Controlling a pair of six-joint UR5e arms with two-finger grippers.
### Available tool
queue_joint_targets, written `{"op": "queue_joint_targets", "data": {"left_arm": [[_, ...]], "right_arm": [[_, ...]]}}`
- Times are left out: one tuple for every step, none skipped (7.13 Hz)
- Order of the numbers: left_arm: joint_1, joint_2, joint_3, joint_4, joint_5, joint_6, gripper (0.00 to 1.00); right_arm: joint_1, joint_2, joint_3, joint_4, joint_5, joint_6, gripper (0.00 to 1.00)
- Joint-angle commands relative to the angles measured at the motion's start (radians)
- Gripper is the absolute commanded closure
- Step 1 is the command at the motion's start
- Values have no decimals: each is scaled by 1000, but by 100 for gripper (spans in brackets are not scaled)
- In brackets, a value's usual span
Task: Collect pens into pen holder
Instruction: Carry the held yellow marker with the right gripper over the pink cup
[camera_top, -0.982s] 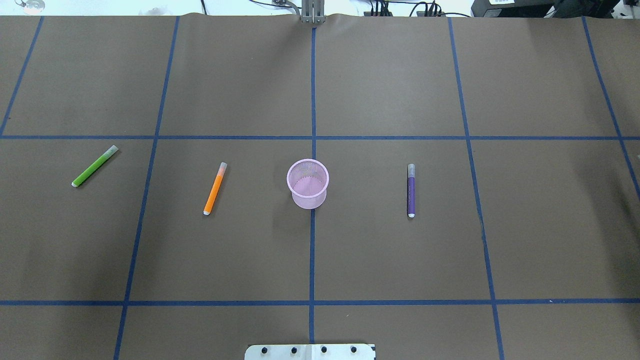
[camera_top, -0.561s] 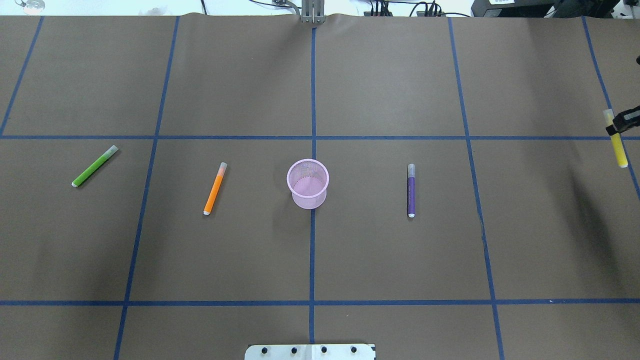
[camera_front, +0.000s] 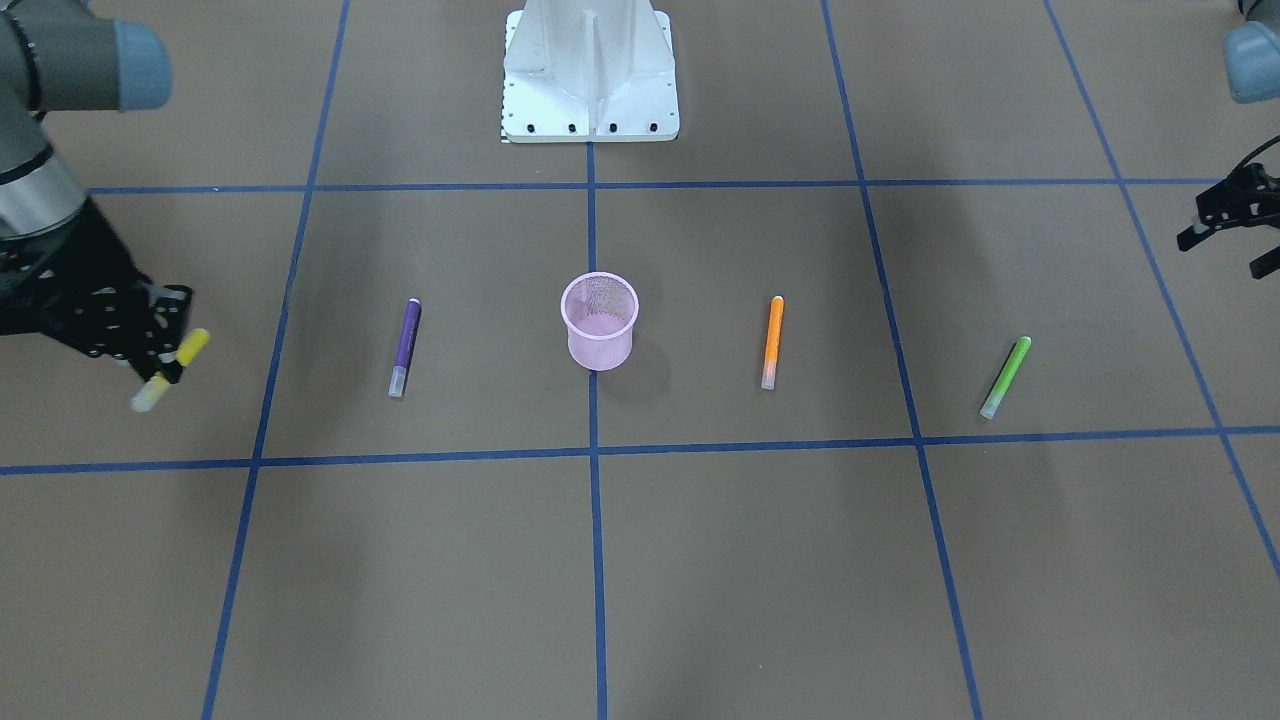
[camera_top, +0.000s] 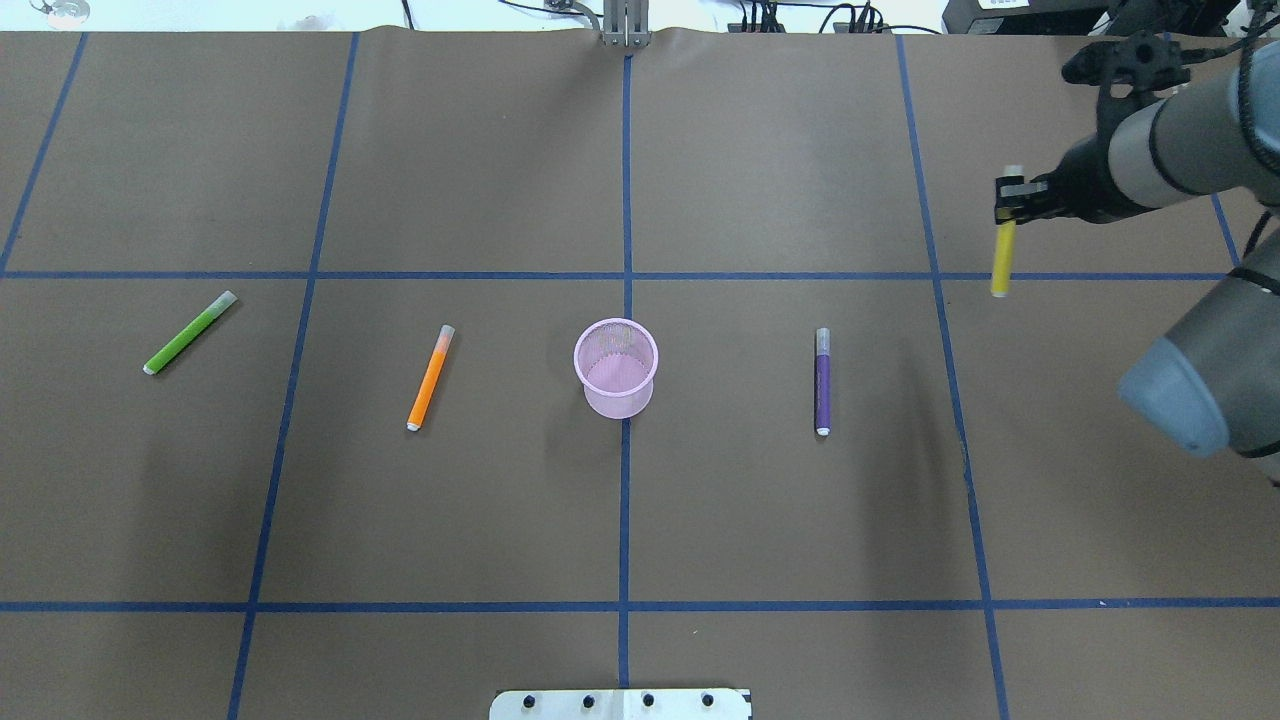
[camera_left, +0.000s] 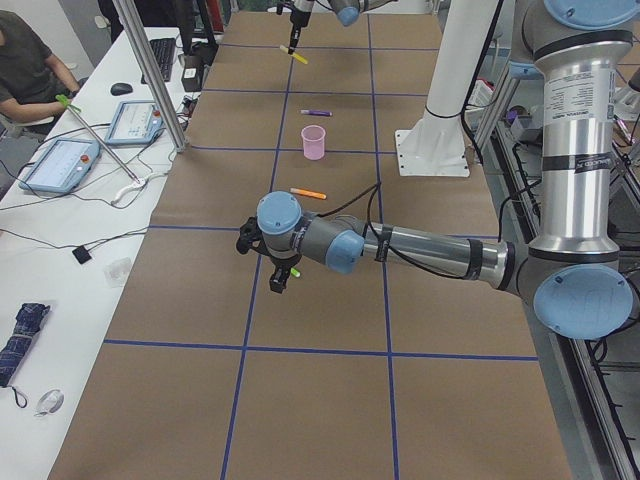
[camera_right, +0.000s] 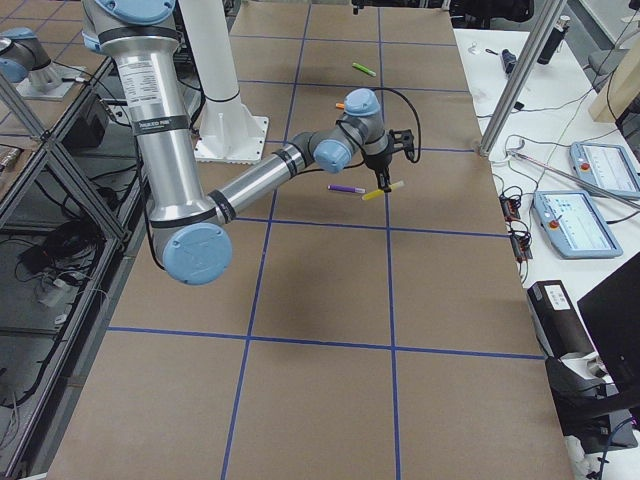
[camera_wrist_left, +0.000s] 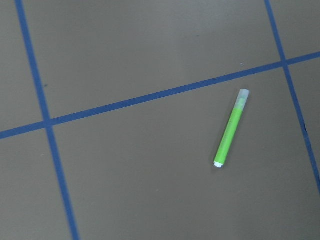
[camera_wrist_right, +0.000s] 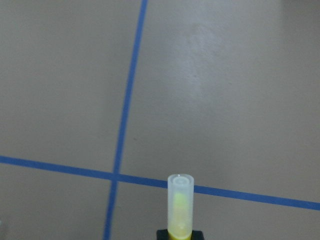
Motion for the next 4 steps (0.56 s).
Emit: {"op": "queue_joint_targets", "data": {"left_arm": [[91, -40, 6, -55, 79, -65, 0], [118, -65, 14, -52, 106, -73, 0], [123, -95, 32, -46, 105, -88, 0], [158, -105, 45, -49, 109, -86, 0]], "right_arm": [[-272, 172, 36, -2, -369, 317, 100], [-350, 228, 38, -2, -522, 353, 100], [-441, 262, 30, -2, -666, 359, 100], [-527, 295, 15, -2, -815, 359, 100]]}}
